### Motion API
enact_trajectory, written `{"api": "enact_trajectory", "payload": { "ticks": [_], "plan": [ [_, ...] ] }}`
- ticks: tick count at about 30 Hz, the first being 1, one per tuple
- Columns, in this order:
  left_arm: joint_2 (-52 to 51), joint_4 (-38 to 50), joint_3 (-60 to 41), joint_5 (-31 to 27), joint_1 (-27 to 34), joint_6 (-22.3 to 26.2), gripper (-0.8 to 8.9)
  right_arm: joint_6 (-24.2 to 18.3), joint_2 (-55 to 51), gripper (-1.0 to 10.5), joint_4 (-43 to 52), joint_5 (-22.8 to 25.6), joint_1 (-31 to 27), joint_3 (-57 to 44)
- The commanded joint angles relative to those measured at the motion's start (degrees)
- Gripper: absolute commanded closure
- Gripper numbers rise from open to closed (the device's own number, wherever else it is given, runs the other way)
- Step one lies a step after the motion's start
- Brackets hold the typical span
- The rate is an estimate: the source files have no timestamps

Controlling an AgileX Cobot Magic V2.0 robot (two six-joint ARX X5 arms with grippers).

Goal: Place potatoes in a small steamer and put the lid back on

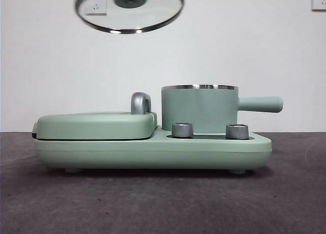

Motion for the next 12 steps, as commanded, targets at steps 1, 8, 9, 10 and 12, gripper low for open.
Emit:
{"api": "enact_trajectory", "payload": {
  "ticks": [1,8,9,10,12],
  "plan": [
    [3.6,6.7,1.1,0.0,-1.1,0.6,8.05,0.9,-2.9,7.4,-2.4,0.0,0.3,0.3],
    [14.3,10.8,6.9,0.0,-2.2,2.8,8.05,1.0,-8.3,7.4,-8.3,0.0,0.3,0.3],
    [16.2,10.8,8.5,0.0,-2.3,4.0,8.05,1.0,-8.7,7.4,-8.9,0.0,0.3,0.3],
    [17.6,10.8,9.7,0.0,-2.4,4.8,8.05,1.0,-8.8,7.4,-9.3,0.0,0.3,0.3],
    [21.1,10.9,13.0,0.0,-2.6,6.0,8.05,1.0,-9.0,7.4,-9.9,0.0,0.3,0.3]
  ]
}}
